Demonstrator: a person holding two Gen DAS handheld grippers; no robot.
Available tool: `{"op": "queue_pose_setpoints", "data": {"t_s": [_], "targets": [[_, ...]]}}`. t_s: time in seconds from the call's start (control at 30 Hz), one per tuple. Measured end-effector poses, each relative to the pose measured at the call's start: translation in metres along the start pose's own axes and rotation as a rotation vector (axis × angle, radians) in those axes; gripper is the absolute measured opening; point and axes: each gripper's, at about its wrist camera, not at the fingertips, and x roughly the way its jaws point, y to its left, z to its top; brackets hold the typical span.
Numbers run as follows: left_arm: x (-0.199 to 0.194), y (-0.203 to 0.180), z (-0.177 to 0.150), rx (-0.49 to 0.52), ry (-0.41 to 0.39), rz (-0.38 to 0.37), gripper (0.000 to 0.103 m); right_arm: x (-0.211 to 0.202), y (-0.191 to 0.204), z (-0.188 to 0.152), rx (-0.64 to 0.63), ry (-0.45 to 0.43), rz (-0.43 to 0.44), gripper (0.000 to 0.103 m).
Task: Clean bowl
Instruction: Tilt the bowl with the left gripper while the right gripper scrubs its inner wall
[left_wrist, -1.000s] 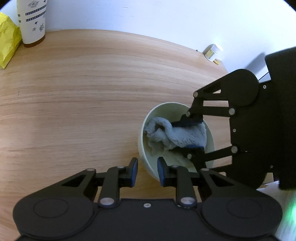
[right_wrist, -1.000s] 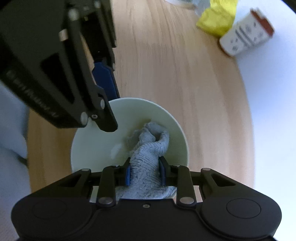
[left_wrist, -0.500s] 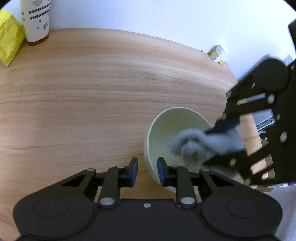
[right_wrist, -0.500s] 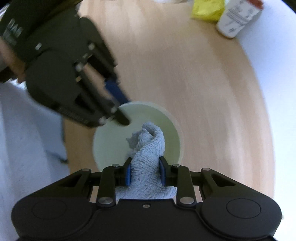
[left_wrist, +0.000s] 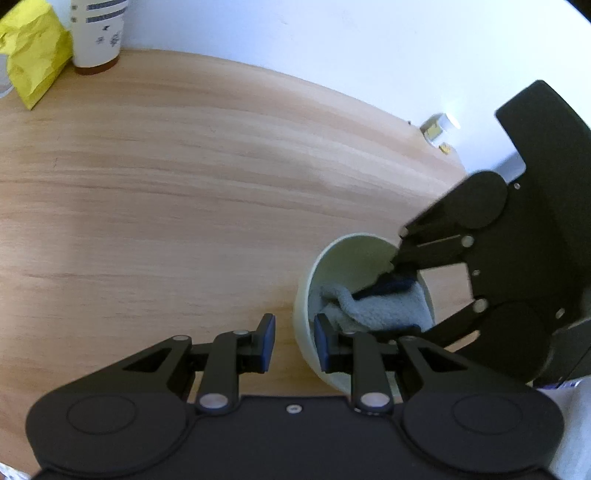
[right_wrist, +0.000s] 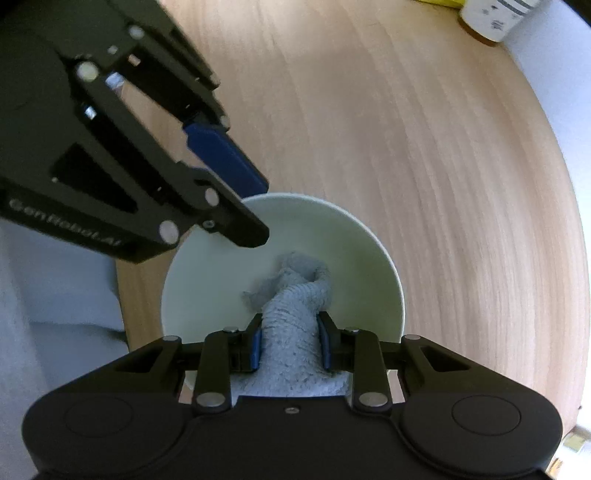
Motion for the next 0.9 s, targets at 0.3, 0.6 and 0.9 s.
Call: {"op": "queue_pose_setpoints", "data": {"t_s": [0.3, 0.6, 0.9], "targets": [[0.011, 0.021, 0.015, -0.093, 0.011, -0.063, 0.022, -0.019, -0.036, -0.027, 0.351, -0.165, 0.307, 0.034], [0.04, 0.026, 0.04, -0.05, 0.044, -0.034, 0.022, 0.011, -0.021, -0.022, 0.334, -0.162, 0.258, 0.032], [0.015, -0.022, -0.005, -0.038, 0.027, -0.003, 0.012, 0.015, 0.026, -0.031, 0.032, -0.22, -0.19, 0.032]]}}
